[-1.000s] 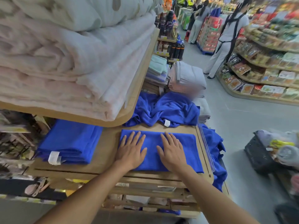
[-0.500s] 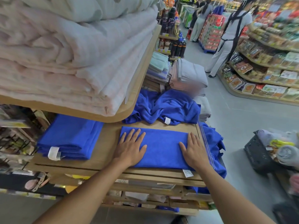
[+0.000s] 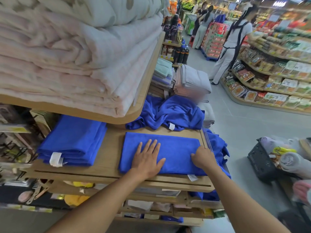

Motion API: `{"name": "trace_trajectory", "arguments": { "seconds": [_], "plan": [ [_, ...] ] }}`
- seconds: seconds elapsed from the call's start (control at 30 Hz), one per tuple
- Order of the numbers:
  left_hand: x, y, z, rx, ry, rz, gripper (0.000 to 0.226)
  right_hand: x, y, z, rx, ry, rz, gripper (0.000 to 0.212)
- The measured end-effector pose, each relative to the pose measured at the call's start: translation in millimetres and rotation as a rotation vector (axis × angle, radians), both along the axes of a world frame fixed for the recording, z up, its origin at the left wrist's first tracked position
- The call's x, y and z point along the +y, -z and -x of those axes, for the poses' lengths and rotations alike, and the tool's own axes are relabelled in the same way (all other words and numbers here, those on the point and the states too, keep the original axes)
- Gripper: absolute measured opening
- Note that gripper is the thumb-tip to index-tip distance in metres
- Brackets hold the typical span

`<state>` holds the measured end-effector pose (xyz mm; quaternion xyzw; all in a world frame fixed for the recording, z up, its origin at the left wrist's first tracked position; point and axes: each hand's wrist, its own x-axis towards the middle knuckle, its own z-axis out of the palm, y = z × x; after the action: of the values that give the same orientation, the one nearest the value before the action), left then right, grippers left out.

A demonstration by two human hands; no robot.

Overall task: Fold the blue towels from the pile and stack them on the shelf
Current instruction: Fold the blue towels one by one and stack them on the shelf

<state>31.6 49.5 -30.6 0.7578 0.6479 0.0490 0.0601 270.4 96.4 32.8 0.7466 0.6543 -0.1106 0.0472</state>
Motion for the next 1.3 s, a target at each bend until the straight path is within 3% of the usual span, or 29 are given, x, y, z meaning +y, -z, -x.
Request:
{"name": "trace_trajectory", "arguments": {
  "seconds": [0.07,0.17,0.2,0.23,0.27,0.33,0.43,0.53,0.7,0.93,1.03,1.2,1.3],
  "plan": [
    [0,1,0,0.007,-0.009,0.001,0.079,4,-7,2,0.127,0.087,0.042,0.013],
    [0,1,0,0.013,-0.009,0.008,0.079,13,-12,5,0.496,0.307,0.063,0.017],
    [-1,1,0,0.013,-0.009,0.011,0.079,13,-17,5,0.664,0.412,0.092,0.023],
    [-1,0,0,0.013,-0.011,0.013,0.079,12,-22,3,0.815,0.509,0.125,0.044],
    [-1,0,0,0.012,-0.013,0.014,0.079,9,-27,2,0.912,0.586,0.144,0.065],
    [-2,-1,0,0.007,-0.018,0.013,0.079,6,-31,-6,0.999,0.636,0.161,0.077],
    [-1,0,-1,0.004,-0.024,0.010,0.079,4,-43,-9,1.087,0.563,0.140,0.053],
    [0,2,-2,0.004,-0.032,0.009,0.078,3,-63,5,1.142,0.334,0.045,0.021],
    [-3,3,1,-0.004,-0.003,-0.040,0.077,4,-89,53,0.972,0.060,-0.073,0.027],
    [-15,-19,28,-0.174,-0.025,-0.150,0.047,10,-78,111,0.906,0.035,-0.016,0.028],
    [-24,-22,57,-0.408,-0.179,-0.216,0.046,14,-67,129,0.863,0.029,0.018,0.033],
    [-34,-23,86,-1.181,-0.515,-0.092,0.034,17,-70,174,0.783,-0.083,-0.012,0.032],
    [-33,-25,94,-1.473,-0.571,-0.073,0.037,15,-67,209,0.702,-0.189,0.009,0.021]
  ]
}}
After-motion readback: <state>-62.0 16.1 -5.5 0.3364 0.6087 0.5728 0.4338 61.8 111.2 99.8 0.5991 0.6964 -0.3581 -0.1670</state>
